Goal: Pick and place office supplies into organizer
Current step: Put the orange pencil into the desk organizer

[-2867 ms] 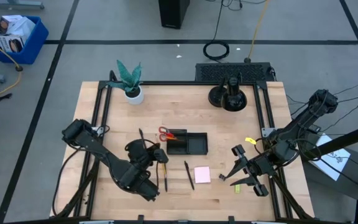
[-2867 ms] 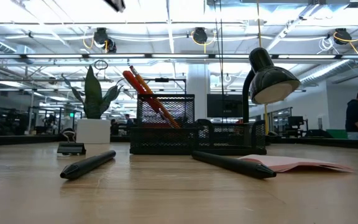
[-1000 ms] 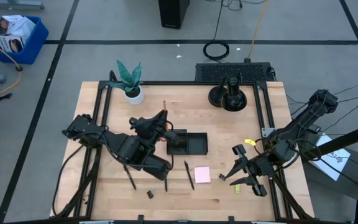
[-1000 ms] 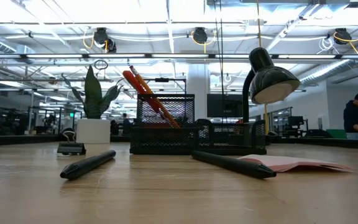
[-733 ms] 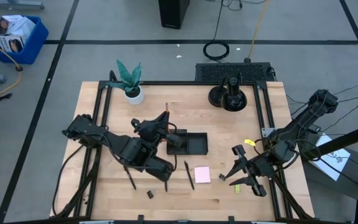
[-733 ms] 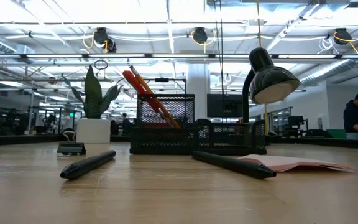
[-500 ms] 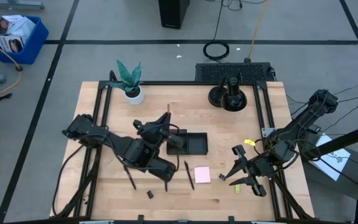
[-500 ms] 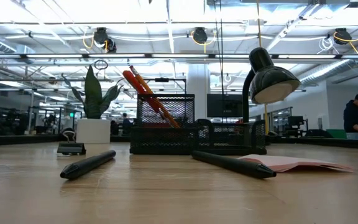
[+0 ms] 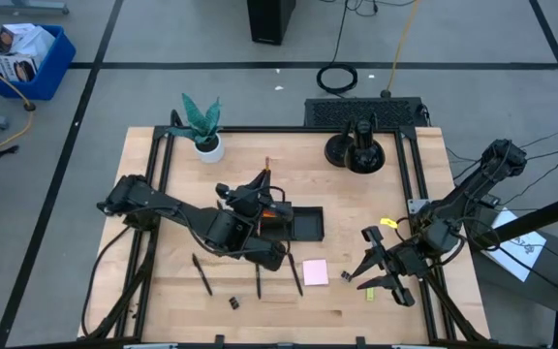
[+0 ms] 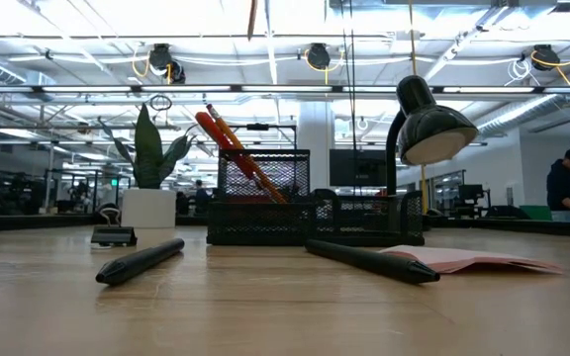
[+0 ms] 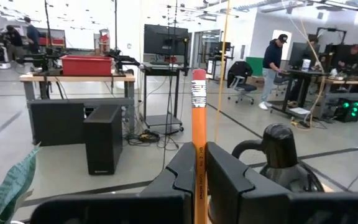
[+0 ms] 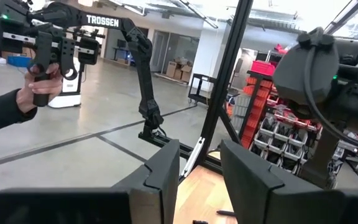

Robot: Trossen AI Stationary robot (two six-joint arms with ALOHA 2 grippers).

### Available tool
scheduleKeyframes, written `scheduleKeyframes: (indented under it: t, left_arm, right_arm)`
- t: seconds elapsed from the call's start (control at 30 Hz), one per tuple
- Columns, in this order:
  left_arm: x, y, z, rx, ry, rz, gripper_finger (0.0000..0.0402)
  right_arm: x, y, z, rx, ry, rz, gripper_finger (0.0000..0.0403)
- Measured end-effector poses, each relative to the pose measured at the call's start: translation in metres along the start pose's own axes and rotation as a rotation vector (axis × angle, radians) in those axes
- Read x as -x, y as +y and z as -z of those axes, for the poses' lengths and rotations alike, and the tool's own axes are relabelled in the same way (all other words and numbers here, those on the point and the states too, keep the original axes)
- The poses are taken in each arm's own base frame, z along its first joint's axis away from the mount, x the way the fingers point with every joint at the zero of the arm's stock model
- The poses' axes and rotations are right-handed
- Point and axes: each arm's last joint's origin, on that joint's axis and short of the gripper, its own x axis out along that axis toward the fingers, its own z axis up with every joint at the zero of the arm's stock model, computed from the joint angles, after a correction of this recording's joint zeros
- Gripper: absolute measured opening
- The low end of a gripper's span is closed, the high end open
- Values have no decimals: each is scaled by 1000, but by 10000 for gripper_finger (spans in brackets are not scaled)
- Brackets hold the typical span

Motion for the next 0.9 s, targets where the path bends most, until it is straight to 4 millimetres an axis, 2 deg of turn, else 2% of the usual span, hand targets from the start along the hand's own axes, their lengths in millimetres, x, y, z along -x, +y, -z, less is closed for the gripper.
scheduleKeyframes:
  t: [0.37, 0.57, 0.9]
  left_arm:
    - [-20, -8, 25, 3, -6, -52, 26]
    - [-21, -9, 38, -10, -6, -54, 26]
    - [-22, -8, 56, 1, -6, -56, 26]
  right_arm:
    - [0, 1, 5, 14, 50, -12, 112]
    - [0, 2, 10, 28, 98, -20, 112]
    - [3, 1, 22, 57, 237, 75, 112]
